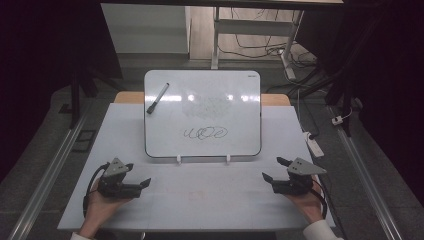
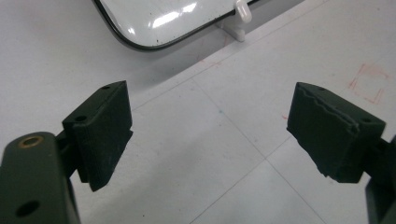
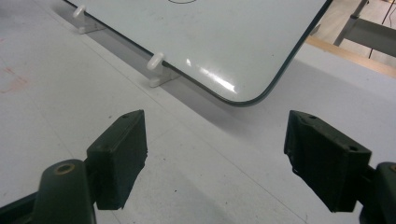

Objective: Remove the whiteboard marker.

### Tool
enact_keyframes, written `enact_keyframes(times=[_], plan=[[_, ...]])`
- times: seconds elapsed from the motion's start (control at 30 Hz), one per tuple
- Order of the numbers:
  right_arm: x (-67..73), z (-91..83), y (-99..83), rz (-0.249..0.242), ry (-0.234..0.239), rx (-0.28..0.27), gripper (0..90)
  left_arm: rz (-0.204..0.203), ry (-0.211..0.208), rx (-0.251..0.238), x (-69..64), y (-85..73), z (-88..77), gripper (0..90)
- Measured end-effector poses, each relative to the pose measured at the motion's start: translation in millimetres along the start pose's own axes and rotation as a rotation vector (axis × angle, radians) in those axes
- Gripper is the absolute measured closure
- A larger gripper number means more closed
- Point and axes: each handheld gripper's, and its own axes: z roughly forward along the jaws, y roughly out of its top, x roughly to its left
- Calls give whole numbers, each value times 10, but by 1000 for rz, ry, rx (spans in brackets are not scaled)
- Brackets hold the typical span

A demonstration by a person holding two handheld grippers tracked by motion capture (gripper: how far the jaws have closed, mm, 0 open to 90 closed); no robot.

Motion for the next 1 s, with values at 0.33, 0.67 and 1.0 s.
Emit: enact_keyframes(times=[0.33, 0.67, 1.0], plan=[[-2, -15, -9, 7, -11, -8, 241, 13, 23, -5, -30, 15, -8, 167], [20, -3, 4, 7, -8, 4, 263, 19, 27, -32, -64, 189, -64, 174], [24, 34, -32, 8, 2, 34, 268, 38, 46, -55, -56, 600, -76, 194]])
